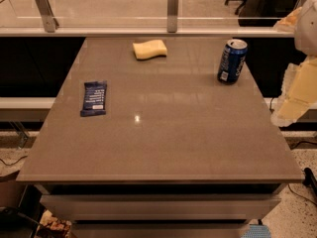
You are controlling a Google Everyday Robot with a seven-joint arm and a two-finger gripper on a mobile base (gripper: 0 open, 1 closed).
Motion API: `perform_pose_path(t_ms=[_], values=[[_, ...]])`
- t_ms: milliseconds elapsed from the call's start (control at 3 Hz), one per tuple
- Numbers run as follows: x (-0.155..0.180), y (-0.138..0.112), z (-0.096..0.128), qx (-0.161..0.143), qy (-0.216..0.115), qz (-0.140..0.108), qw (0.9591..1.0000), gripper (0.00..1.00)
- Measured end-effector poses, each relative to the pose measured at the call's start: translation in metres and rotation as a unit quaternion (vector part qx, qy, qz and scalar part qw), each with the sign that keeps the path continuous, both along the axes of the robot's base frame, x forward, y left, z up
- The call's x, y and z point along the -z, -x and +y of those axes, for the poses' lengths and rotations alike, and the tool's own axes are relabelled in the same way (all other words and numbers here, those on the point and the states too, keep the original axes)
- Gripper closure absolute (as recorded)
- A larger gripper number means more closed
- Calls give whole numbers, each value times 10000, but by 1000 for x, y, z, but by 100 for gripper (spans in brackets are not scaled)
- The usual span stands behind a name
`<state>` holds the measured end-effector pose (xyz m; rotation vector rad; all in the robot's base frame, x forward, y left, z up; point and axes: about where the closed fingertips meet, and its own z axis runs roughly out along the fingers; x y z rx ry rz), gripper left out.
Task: Move pepsi can near rxbar blueberry
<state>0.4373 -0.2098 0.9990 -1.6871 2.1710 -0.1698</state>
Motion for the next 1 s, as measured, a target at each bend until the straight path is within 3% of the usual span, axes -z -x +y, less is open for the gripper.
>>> perform_pose_path(t_ms=[667,1000], values=[[-6,-4,-2,93,-95,-109,9999,0],[-14,-17,-12,381,-479,-393,9973,0]])
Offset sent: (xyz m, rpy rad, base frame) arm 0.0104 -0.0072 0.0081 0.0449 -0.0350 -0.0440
